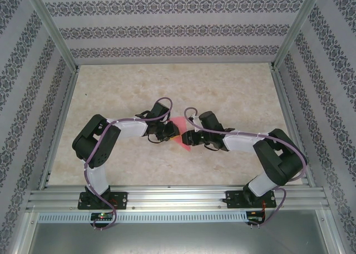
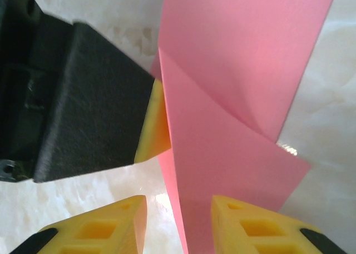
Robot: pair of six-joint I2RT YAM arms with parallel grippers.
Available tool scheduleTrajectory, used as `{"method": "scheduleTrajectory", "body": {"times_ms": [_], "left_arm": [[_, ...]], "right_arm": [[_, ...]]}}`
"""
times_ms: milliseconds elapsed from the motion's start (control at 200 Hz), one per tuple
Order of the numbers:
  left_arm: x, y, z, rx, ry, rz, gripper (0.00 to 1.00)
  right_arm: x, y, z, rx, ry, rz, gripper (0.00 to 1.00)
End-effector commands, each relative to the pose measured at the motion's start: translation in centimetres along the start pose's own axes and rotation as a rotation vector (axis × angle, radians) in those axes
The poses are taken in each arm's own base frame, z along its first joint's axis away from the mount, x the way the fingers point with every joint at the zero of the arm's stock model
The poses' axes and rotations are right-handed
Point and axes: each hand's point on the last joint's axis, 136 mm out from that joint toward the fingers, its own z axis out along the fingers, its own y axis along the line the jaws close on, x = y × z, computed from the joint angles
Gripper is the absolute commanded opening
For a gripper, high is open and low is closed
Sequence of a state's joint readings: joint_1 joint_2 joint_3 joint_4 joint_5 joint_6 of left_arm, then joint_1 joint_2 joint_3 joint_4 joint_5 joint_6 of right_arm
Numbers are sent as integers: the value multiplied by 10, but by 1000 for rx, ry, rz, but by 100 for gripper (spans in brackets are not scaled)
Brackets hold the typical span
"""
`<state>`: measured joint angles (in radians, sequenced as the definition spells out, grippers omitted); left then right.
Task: Fold a paper plane with a square sheet of paper (fold left side to right side)
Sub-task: Fourth fold the wing at the center of the table.
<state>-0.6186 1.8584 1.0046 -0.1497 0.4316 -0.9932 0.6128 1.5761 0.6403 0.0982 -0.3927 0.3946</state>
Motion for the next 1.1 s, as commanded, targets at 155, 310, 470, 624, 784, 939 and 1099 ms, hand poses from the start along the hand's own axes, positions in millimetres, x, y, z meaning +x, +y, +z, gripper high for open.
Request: {"method": "scheduleTrajectory", "body": {"times_ms": [155,310,470,624,784,939,1099], "left_arm": [[-1,-5,3,-9,-2,23,22],[-1,-6,4,-7,1,27,23],[0,-5,5,-9,4,29,25],[0,-5,5,-11,4,29,26],[0,-4,6,-16,6,29,28],[1,-2,9,-21,9,26,29],[1,-2,12,-25,16,30,30]], "right_arm": [[4,-3,11,43,22,-23,35],[6,-5,11,54,24,-25,27],[5,-7,13,49,23,-14,12],[3,-4,15,8,18,3,6],[3,-3,15,-23,13,18,5],[3,-5,14,-25,10,28,5],[3,-7,14,-31,8,39,6]]}}
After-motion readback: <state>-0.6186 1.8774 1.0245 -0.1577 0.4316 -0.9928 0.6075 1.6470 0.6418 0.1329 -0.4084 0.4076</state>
